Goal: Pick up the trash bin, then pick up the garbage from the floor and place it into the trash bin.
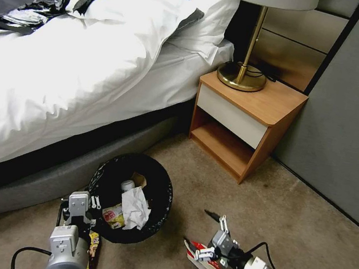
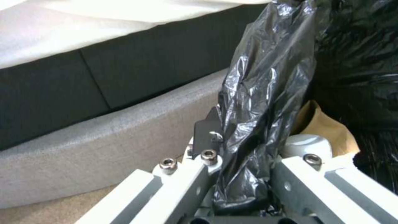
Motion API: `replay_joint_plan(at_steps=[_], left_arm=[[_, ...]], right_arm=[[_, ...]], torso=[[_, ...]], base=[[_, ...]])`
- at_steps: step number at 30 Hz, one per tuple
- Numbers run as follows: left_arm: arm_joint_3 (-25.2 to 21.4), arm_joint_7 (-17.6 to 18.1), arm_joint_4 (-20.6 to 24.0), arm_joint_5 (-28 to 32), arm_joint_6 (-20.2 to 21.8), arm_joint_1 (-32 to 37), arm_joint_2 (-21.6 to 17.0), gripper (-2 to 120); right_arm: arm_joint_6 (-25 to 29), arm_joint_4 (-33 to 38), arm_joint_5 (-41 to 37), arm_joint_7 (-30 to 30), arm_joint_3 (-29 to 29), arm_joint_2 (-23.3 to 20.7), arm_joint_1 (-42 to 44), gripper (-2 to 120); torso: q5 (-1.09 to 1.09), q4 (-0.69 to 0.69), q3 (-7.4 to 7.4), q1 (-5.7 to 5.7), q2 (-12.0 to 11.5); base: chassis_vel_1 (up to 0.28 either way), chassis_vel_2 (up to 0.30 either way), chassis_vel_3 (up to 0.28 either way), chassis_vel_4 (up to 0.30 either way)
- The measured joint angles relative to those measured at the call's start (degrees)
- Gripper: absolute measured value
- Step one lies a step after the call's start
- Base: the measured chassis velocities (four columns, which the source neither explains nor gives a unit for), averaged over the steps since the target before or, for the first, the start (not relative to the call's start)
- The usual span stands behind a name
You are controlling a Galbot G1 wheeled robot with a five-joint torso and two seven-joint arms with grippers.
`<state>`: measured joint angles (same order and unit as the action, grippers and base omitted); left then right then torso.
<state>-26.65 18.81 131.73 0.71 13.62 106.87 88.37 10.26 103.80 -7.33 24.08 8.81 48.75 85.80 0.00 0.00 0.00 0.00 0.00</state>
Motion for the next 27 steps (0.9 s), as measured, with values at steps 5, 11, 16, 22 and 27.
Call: replay_joint_plan(at_steps=[5,11,16,22,27], left_arm=[[0.41,0.01,-0.01,-0.38,-0.04,-0.08,0.14,1],[0.62,0.01,-0.07,-0.86,-0.12,0.24,0.21,1],[0.63,0.02,0.14,-1.02,-0.12,0.30,0.21,1],[0.63,0.02,0.37,-1.17,-0.12,0.67,0.24,1],[0.61,0.02,0.37,-1.18,-0.12,0.70,0.26,1]], right_arm=[[0.20,-5.20,2.53,3.65,-1.00,0.38,-1.47,100],[0.41,-10.98,4.27,5.66,-1.76,2.31,-3.40,100],[0.92,-14.41,5.81,5.99,-2.63,3.27,-4.24,100],[1.10,-18.90,6.67,5.34,-3.50,4.59,-6.09,100],[1.17,-21.11,6.68,4.88,-3.86,5.27,-7.25,100]], torso=[[0.00,0.00,0.00,0.00,0.00],[0.00,0.00,0.00,0.00,0.00],[0.00,0.00,0.00,0.01,0.00],[0.00,0.00,0.00,0.00,0.00],[0.00,0.01,0.00,0.00,0.00]], base=[[0.000,0.000,0.000,0.000],[0.000,0.000,0.000,0.000],[0.000,0.000,0.000,0.000],[0.000,0.000,0.000,0.000],[0.000,0.000,0.000,0.000]])
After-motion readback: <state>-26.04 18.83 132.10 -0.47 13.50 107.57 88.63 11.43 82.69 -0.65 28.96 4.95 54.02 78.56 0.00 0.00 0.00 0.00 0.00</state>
